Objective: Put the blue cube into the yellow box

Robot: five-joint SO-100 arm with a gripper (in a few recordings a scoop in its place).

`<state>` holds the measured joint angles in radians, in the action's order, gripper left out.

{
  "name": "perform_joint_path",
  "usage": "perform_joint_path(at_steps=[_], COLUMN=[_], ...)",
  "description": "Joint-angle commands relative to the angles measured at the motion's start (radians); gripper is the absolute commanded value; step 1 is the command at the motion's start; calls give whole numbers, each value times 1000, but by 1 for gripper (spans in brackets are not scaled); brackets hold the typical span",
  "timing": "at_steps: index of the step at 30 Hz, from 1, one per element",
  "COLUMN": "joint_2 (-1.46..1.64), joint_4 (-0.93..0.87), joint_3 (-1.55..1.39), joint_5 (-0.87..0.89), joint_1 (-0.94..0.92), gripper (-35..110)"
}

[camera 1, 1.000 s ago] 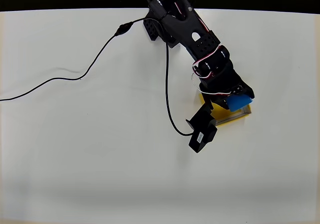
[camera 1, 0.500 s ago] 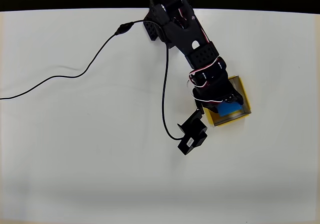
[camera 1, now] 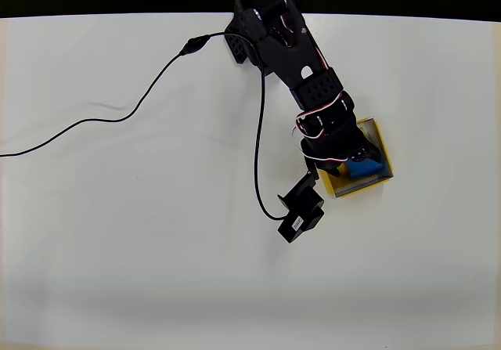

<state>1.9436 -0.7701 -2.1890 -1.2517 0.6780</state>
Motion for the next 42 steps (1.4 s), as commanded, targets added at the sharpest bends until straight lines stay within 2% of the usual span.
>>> perform_joint_path(at_steps=[1,8,14,20,28,42], joint_2=[54,173,287,402,623,1080], joint_4=[-2,-2,55,196,311,146], joint_3=[34,101,132,-14,-376,-891], joint_5=[-26,-97,-153,-201,-253,-291], joint_1=[21,-8,-138,-314,-472,-606], gripper=[42,38,36,33,31,31])
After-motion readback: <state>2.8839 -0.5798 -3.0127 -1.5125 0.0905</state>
